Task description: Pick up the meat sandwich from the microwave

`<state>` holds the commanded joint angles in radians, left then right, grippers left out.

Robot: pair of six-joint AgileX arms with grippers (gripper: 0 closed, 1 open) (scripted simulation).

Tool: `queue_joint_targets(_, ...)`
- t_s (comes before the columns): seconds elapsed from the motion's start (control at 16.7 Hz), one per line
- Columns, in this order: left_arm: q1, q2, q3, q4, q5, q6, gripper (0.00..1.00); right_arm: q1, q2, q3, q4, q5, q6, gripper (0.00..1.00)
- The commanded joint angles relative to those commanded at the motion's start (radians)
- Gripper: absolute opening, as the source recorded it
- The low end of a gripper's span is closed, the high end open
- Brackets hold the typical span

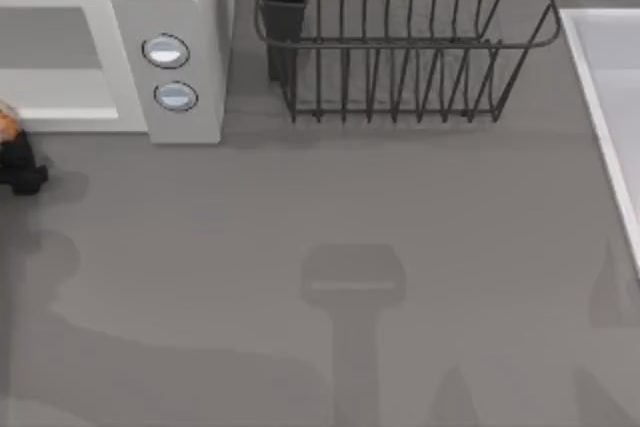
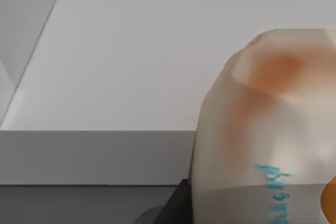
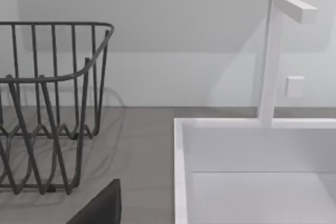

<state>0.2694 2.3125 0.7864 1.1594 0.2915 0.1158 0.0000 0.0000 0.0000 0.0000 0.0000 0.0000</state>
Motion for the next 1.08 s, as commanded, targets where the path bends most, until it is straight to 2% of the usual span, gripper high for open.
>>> queue_joint_targets(0.18, 0.000, -0.071, 0.000, -0.070, -0.001, 0.000, 0.00, 0.000, 0.000, 0.000, 0.000, 0.000, 0.000, 1.00)
queue_joint_targets(0.6, 0.001, -0.374, 0.002, -0.376, -0.005, 0.002, 0.00, 0.000, 0.000, 0.000, 0.000, 0.000, 0.000, 1.00)
queue_joint_targets(0.96, -0.003, -0.391, -0.002, -0.394, -0.007, 0.002, 0.00, 0.000, 0.000, 0.000, 0.000, 0.000, 0.000, 1.00)
queue_joint_targets(1.08, -0.039, -0.426, -0.016, -0.420, -0.043, -0.012, 0.00, 0.000, 0.000, 0.000, 0.000, 0.000, 0.000, 1.00)
